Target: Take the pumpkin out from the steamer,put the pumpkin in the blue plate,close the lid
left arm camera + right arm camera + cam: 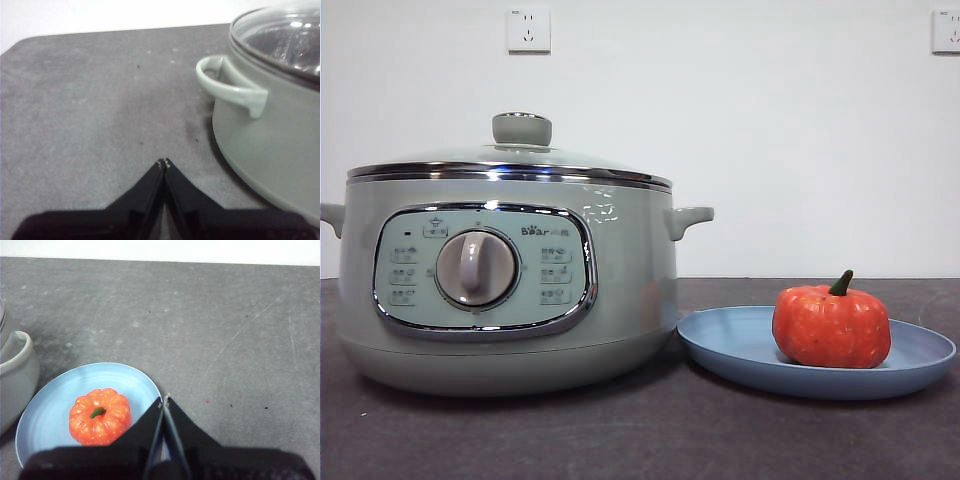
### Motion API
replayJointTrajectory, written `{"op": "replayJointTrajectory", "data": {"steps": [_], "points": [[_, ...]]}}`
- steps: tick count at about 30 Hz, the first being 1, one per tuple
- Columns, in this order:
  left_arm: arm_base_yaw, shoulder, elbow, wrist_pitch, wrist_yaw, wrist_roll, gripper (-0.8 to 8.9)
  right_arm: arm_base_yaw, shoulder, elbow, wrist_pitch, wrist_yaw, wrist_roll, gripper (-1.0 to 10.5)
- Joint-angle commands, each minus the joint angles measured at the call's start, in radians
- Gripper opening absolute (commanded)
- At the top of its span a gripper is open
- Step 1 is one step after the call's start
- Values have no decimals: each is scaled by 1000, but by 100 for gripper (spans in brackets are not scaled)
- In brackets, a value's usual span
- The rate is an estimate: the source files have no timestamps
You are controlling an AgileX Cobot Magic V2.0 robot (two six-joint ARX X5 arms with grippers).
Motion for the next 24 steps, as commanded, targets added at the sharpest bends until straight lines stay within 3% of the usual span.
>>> {"op": "replayJointTrajectory", "data": {"steps": [1,24], "points": [[4,-18,-26,9,-1,-15,-4,2,-2,-10,2,3,9,-17],[4,-87,-35,14,-1,-21,-4,2,-2,-10,2,3,9,-17]]}}
